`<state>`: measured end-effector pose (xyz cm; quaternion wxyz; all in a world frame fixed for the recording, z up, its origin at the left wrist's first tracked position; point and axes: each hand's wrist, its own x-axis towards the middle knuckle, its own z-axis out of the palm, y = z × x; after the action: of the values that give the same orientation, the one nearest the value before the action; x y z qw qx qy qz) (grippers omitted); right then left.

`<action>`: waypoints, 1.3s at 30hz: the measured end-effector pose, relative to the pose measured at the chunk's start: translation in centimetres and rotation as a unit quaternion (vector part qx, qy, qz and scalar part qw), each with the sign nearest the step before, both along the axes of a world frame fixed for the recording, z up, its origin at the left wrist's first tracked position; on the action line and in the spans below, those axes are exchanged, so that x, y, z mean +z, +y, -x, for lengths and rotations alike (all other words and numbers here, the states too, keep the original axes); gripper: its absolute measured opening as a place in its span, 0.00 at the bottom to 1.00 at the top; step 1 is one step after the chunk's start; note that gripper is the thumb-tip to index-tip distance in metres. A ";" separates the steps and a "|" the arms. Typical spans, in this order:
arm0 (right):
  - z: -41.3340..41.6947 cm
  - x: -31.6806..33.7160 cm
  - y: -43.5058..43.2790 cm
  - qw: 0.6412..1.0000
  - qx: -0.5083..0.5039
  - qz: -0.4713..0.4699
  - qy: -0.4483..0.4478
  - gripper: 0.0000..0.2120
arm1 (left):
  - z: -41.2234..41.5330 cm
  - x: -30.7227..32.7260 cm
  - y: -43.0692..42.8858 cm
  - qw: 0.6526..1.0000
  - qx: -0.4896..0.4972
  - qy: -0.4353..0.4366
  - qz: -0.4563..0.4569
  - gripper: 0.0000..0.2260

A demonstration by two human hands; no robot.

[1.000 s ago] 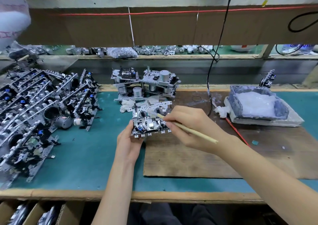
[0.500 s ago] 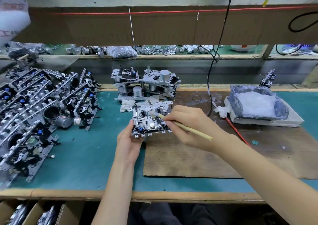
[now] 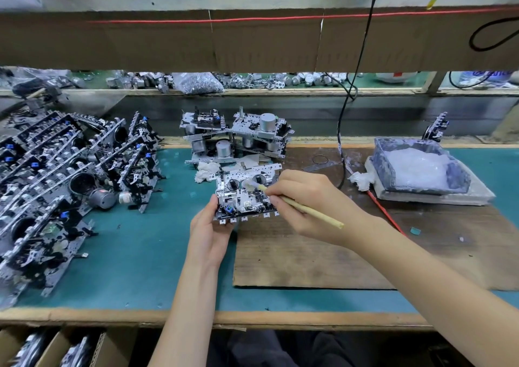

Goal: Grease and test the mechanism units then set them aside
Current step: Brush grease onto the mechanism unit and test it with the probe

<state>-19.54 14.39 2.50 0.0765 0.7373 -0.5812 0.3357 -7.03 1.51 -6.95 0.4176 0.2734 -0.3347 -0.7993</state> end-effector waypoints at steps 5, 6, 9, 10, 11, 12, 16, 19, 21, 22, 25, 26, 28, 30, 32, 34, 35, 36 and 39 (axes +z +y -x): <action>-0.1 0.4 0.1 1.000 -0.009 0.008 0.008 0.05 | 0.0 0.0 0.0 1.000 0.002 0.001 -0.004 0.11; -0.1 0.4 0.0 1.000 -0.008 0.008 0.012 0.05 | 0.1 0.0 0.0 1.000 0.002 0.001 -0.005 0.11; -0.2 0.5 -0.1 1.000 -0.002 0.000 0.025 0.04 | 0.0 -0.1 0.0 1.000 0.004 -0.003 -0.006 0.11; -0.2 0.4 -0.1 1.000 -0.002 -0.004 0.027 0.05 | 0.0 0.0 0.0 1.000 0.003 -0.004 -0.006 0.11; -0.2 0.4 -0.1 1.000 -0.002 -0.009 0.029 0.05 | 0.0 0.0 0.0 1.000 0.002 -0.004 -0.004 0.11; -0.1 0.3 -0.1 0.999 -0.002 -0.014 0.031 0.05 | 0.0 0.1 0.1 1.000 0.001 -0.004 -0.003 0.11; 0.1 0.1 -0.1 0.999 -0.008 -0.037 0.035 0.06 | 0.0 0.3 0.2 1.000 0.000 -0.009 -0.007 0.12; 0.0 0.2 -0.1 0.999 -0.011 -0.037 0.036 0.06 | 0.0 0.3 0.2 1.000 0.001 -0.010 -0.008 0.12; -0.1 0.3 0.0 0.999 -0.011 -0.039 0.034 0.06 | 0.0 0.3 0.2 1.000 0.008 -0.007 -0.010 0.12; -0.1 0.3 0.0 0.999 -0.011 -0.041 0.034 0.06 | 0.0 0.3 0.2 1.000 0.013 -0.005 -0.013 0.12; -0.2 0.3 0.0 0.998 -0.013 -0.051 0.037 0.07 | 0.1 0.3 0.2 1.000 0.012 -0.005 -0.010 0.12; -0.2 0.3 -0.1 0.998 -0.013 -0.054 0.037 0.07 | 0.0 0.3 0.2 1.000 0.009 -0.005 -0.006 0.12; -0.2 0.3 -0.1 0.998 -0.014 -0.055 0.036 0.07 | 0.0 0.3 0.2 1.000 0.004 -0.006 -0.002 0.12; -0.3 0.3 -0.2 0.998 -0.017 -0.055 0.035 0.06 | 0.0 0.3 0.2 1.000 0.003 -0.005 -0.003 0.14; -0.3 0.4 -0.1 0.998 -0.022 -0.052 0.035 0.06 | 0.0 0.2 0.2 1.000 0.005 0.003 -0.009 0.18; -0.2 0.4 0.0 0.998 -0.025 -0.039 0.032 0.06 | 0.0 0.1 0.1 1.000 0.005 0.003 -0.009 0.18; -0.2 0.5 0.1 0.999 -0.024 -0.033 0.029 0.06 | 0.0 0.2 0.1 1.000 0.004 -0.003 -0.005 0.16; -0.2 0.5 0.1 0.999 -0.022 -0.029 0.027 0.06 | 0.0 0.2 0.2 1.000 0.003 -0.008 0.000 0.13; -0.2 0.3 0.1 0.999 -0.015 -0.029 0.036 0.06 | 0.0 0.1 0.2 1.000 0.005 -0.012 0.009 0.12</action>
<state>-19.38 14.45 2.79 0.0807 0.7418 -0.5989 0.2906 -6.99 1.68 -6.85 0.4203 0.2810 -0.3459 -0.7904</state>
